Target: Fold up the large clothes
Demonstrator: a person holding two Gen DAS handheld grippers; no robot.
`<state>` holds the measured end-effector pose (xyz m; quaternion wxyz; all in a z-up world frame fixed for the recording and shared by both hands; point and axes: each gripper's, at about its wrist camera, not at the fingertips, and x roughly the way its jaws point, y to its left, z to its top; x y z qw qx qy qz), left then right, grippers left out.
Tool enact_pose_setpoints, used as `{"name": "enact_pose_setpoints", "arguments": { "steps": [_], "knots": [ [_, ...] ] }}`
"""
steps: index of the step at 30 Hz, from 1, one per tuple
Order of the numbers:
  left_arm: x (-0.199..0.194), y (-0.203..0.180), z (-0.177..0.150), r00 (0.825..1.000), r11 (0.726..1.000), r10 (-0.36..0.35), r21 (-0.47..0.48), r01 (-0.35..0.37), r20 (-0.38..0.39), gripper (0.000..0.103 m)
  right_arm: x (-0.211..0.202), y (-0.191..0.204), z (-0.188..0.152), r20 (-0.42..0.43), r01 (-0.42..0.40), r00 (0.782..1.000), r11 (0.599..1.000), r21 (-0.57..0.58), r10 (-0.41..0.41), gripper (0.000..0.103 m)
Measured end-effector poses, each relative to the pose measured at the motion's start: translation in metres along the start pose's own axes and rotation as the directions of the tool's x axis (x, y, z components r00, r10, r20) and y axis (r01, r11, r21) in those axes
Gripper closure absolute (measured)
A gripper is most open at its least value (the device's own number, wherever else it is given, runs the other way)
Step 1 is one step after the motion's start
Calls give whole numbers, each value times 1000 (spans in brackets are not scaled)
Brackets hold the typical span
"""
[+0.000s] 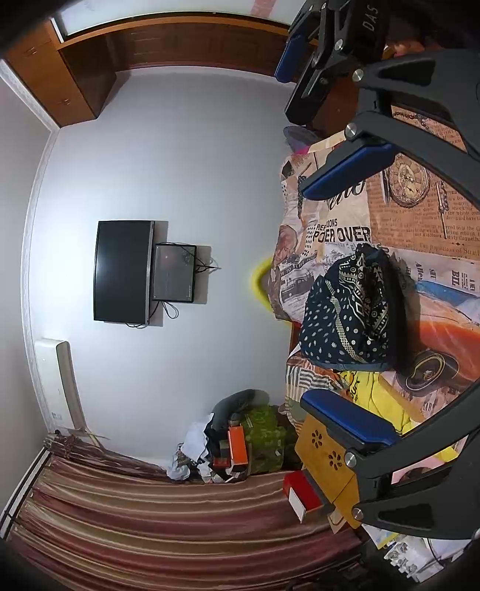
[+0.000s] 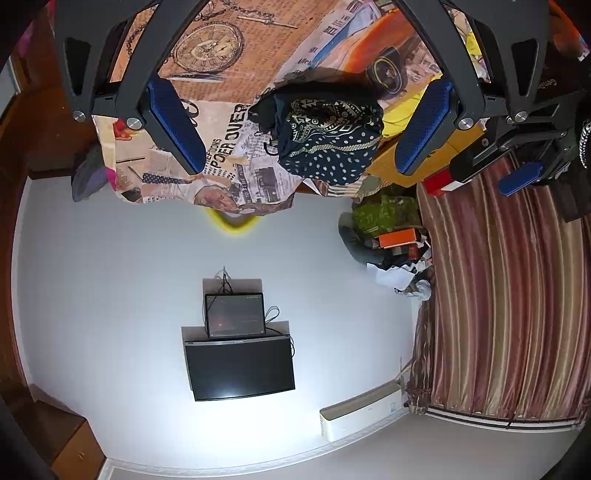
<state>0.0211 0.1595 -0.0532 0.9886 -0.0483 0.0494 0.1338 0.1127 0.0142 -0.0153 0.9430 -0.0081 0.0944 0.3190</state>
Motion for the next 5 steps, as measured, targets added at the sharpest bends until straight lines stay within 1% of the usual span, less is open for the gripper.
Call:
{"name": "enact_pose_setpoints", "arguments": {
  "steps": [5],
  "knots": [
    [2,1,0,1000,1000,2,-7,-2,-2,0,1,0,0,-4,1,1000,1000,-1,-1,1]
  ]
}}
